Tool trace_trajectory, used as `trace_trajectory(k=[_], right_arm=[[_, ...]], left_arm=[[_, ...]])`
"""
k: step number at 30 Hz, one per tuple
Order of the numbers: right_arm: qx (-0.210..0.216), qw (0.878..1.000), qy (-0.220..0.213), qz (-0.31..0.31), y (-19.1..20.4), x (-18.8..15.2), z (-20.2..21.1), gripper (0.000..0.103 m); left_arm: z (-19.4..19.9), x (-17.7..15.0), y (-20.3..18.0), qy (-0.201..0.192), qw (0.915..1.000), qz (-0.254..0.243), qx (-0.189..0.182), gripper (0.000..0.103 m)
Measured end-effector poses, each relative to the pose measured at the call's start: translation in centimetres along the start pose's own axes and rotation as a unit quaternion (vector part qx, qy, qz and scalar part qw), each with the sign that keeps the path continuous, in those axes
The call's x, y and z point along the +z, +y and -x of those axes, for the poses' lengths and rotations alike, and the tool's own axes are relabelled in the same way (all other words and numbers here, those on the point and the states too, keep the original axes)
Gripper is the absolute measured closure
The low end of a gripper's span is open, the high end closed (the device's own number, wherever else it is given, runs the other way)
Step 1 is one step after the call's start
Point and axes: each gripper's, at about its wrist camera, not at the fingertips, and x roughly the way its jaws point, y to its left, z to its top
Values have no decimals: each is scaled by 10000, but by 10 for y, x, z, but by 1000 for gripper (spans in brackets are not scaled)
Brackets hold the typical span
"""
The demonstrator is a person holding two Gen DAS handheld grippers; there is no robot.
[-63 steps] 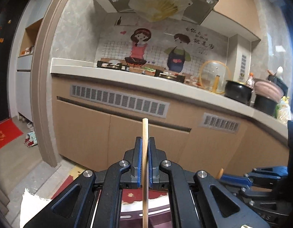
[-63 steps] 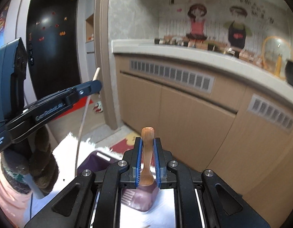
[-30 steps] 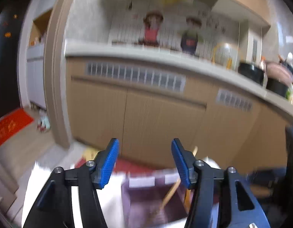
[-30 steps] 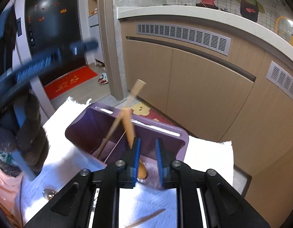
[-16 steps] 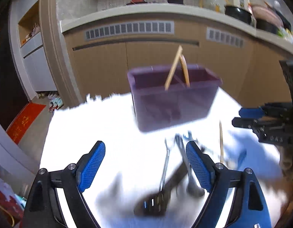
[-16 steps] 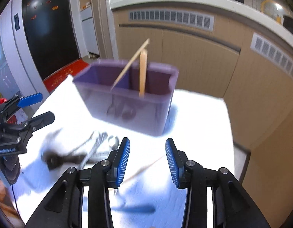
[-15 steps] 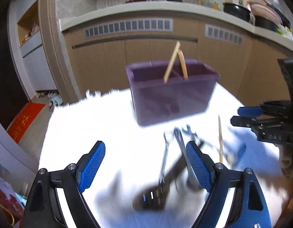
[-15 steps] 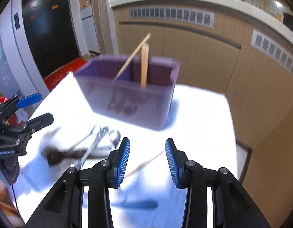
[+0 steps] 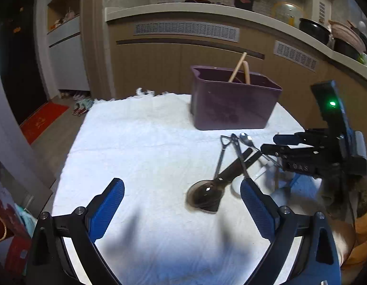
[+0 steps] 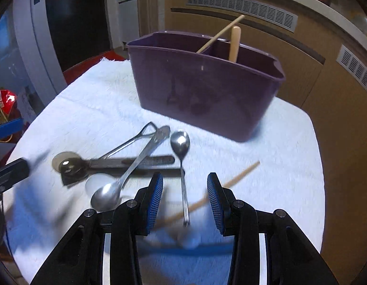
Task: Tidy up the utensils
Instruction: 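Grasp the metal spoon handle with the right gripper, then grasp the face-printed small spoon with the left gripper while the right gripper holds the metal spoon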
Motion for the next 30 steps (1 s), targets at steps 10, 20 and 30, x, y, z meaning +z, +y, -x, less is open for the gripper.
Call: trace_trajectory(k=[10, 20, 30], right_arm=[[-70, 9998, 110, -154, 2, 30, -56, 63], [84, 9998, -82, -136, 6, 0, -3, 78], [-142, 9970, -321, -692, -41, -63, 65, 77]], left_arm=[[38, -24, 8, 147, 9999, 19, 61, 4], [65, -28, -39, 64, 9984, -333, -442, 4], [11, 1, -77, 277, 9923, -929, -765, 13]])
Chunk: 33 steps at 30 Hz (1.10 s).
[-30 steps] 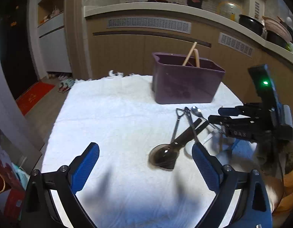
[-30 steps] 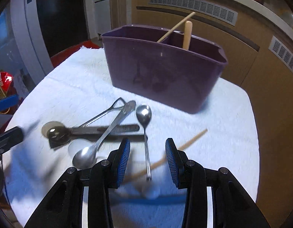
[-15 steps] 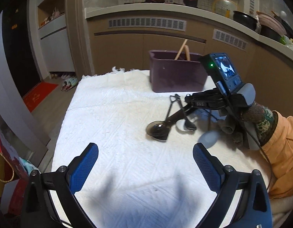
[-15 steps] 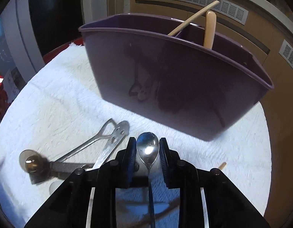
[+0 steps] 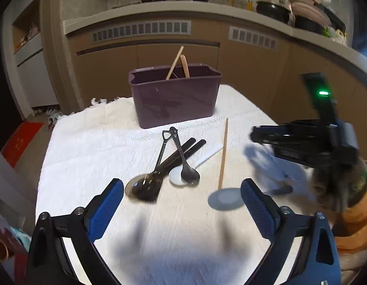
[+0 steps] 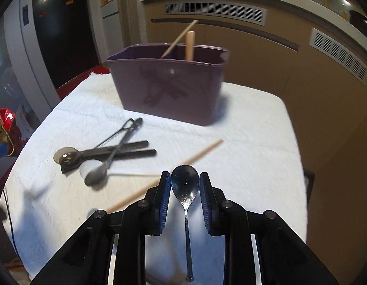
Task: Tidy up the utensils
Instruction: 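Grasp the face-printed small spoon with the left gripper while the right gripper holds the metal spoon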
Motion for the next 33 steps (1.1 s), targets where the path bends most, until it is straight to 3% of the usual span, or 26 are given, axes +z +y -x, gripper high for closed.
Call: trace_trajectory(k=[2, 7, 9, 11, 13, 18, 23, 28, 30, 31, 33], right_arm=[[-8, 10000, -19, -80, -9, -5, 6, 77], [43, 9997, -45, -243, -23, -15, 11, 77], [48, 9996, -18, -267, -25, -20, 10, 77], [42, 9996, 3, -270, -24, -21, 4, 77], [89, 9995, 29, -303, -25, -22, -1, 77], [191, 9991, 78, -365, -27, -22, -10, 77], [244, 9992, 86, -319, -26, -23, -14, 77], [265, 9994, 113, -210, -21, -22, -19, 77], [258, 9994, 113, -193, -20, -21, -19, 77], [255, 9994, 109, -193, -20, -21, -19, 77], [244, 9995, 85, -191, -19, -19, -16, 77]], left_arm=[[-27, 14, 1, 286, 9995, -80, -52, 31], [-76, 43, 5, 628, 9975, -119, -301, 33], [-92, 57, 7, 646, 9975, -127, -244, 43], [-111, 69, 9, 769, 9969, -120, -139, 59], [-132, 79, 12, 920, 9957, -73, -39, 65], [-169, 86, 18, 1300, 9910, 57, 298, 71], [-186, 85, 21, 1503, 9878, 50, 397, 71], [-190, 86, 15, 1355, 9898, -190, 406, 71], [-190, 85, 12, 1278, 9907, -266, 377, 77], [-189, 84, 10, 1251, 9911, -299, 335, 86], [-185, 80, 5, 1140, 9921, -377, 369, 87]])
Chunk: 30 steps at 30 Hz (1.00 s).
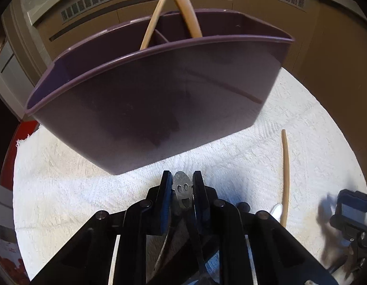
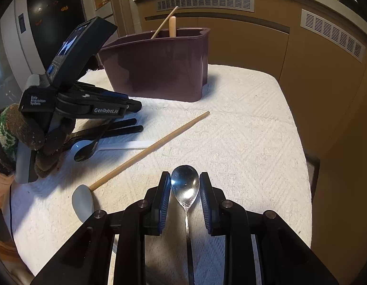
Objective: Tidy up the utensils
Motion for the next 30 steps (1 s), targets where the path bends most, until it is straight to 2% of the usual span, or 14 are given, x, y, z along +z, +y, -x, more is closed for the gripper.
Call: trace_trajectory(k=[4, 9, 17, 21, 30], right_arm=[[-6, 9999, -97, 50, 6, 3, 12, 77], [148, 9995, -278, 20, 10, 10, 33, 77], [251, 9973, -684, 26, 22, 25, 69, 78], [207, 9957, -897, 137, 32, 32, 86, 78], [14, 9914, -1235, 434, 52, 51, 116, 82]], left_arm=[[20, -13, -2, -253, 9996, 51, -121, 88], [85, -32, 7, -938, 9949, 266, -265, 88], [187, -60, 10, -2107, 9764, 442, -150, 88], [219, -64, 15, -2473, 9676, 488, -119, 88], [260, -66, 19, -2971, 9536, 484, -27, 88]])
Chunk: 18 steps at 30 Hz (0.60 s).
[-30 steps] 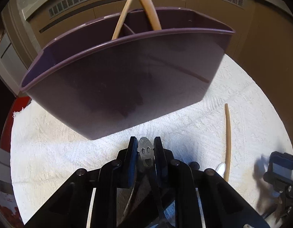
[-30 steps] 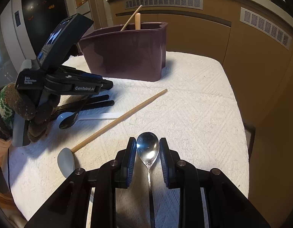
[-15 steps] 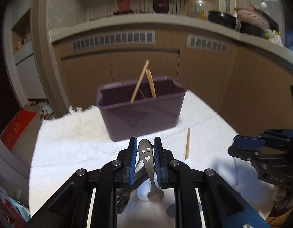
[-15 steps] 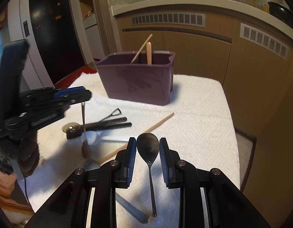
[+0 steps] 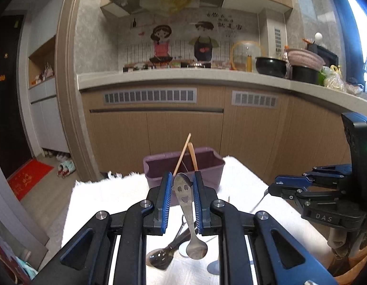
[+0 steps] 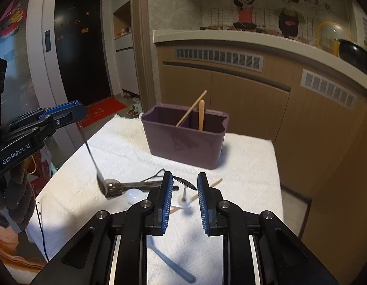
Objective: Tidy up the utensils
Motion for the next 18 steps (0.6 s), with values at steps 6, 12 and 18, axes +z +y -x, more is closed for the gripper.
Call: trace_trajectory(k=[6, 12, 18], right_arm=[[-64, 9996, -224, 134, 4, 17, 16, 98], [-132, 9999, 15, 39, -8, 9, 5, 98], [-115, 9956, 870, -337, -32, -29, -52, 81]], left_arm=[[15, 7, -1, -150, 9999, -2, 14, 88], [14, -2, 2, 25, 9999, 68, 150, 88], [-13, -34, 14, 610, 9973, 389, 131, 88]])
